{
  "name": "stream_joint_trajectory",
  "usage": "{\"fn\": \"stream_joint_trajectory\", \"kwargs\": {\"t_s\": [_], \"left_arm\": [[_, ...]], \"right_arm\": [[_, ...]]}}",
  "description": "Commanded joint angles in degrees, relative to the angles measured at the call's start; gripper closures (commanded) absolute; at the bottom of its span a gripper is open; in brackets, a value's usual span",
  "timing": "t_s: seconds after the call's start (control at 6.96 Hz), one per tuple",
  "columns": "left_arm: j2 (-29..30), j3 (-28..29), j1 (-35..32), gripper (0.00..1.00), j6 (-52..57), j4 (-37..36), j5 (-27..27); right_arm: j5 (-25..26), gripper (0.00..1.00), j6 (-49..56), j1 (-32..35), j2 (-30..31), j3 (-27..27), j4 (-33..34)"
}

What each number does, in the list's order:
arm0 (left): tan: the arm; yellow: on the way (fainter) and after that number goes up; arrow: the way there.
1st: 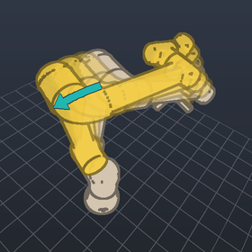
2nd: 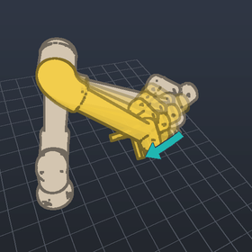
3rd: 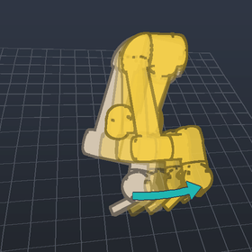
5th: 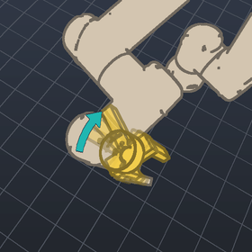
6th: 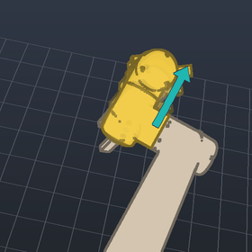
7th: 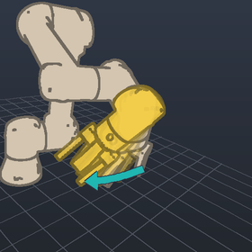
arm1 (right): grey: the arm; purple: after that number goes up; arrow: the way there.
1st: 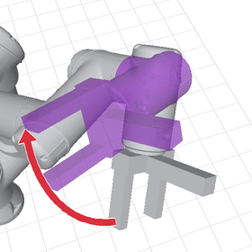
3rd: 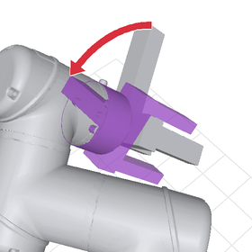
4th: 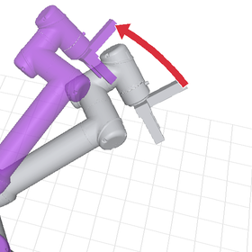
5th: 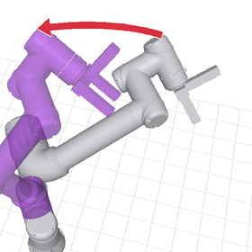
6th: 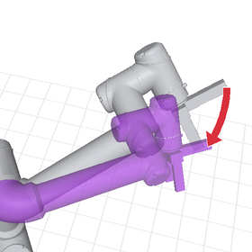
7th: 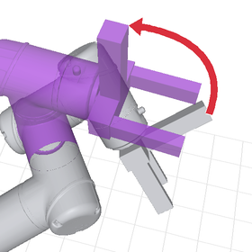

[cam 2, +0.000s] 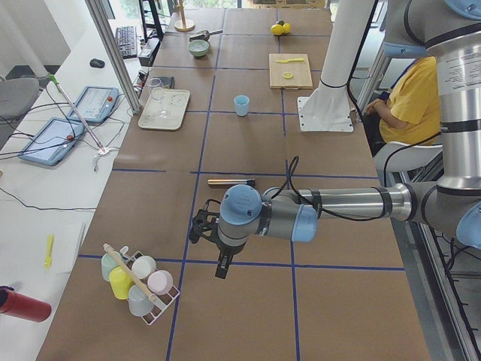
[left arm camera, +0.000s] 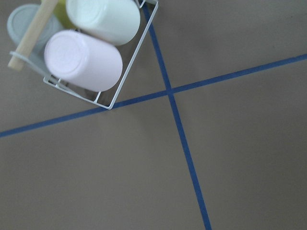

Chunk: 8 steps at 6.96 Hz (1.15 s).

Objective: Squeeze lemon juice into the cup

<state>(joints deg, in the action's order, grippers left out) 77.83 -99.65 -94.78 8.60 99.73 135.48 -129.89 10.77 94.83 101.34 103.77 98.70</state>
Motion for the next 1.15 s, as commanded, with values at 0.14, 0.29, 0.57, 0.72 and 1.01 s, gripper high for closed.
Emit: {"fn": "stream_joint_trajectory", "kwargs": {"t_s": [0.14, 0.29, 0.57, 0.72, 1.01], "left_arm": [[0.6, -0.6, 0.6, 0.00, -0.4, -3.0, -0.2], [1.3, -0.9, 1.3, 0.00, -2.0, -3.0, -0.2], [1.6, -1.7, 3.1, 0.00, -4.6, -2.7, -0.2], [1.4, -1.1, 3.0, 0.00, -4.5, -3.0, 0.0], [1.7, 0.3, 3.0, 0.00, -4.2, -2.4, 0.1]], "right_arm": [[0.0, 0.00, 0.0, 0.0, 0.0, 0.1, 0.0], [0.0, 0.00, 0.0, 0.0, 0.0, 0.0, 0.0], [0.0, 0.00, 0.0, 0.0, 0.0, 0.0, 0.0], [0.0, 0.00, 0.0, 0.0, 0.0, 0.0, 0.0], [0.0, 0.00, 0.0, 0.0, -0.1, 0.0, 0.0]]}}
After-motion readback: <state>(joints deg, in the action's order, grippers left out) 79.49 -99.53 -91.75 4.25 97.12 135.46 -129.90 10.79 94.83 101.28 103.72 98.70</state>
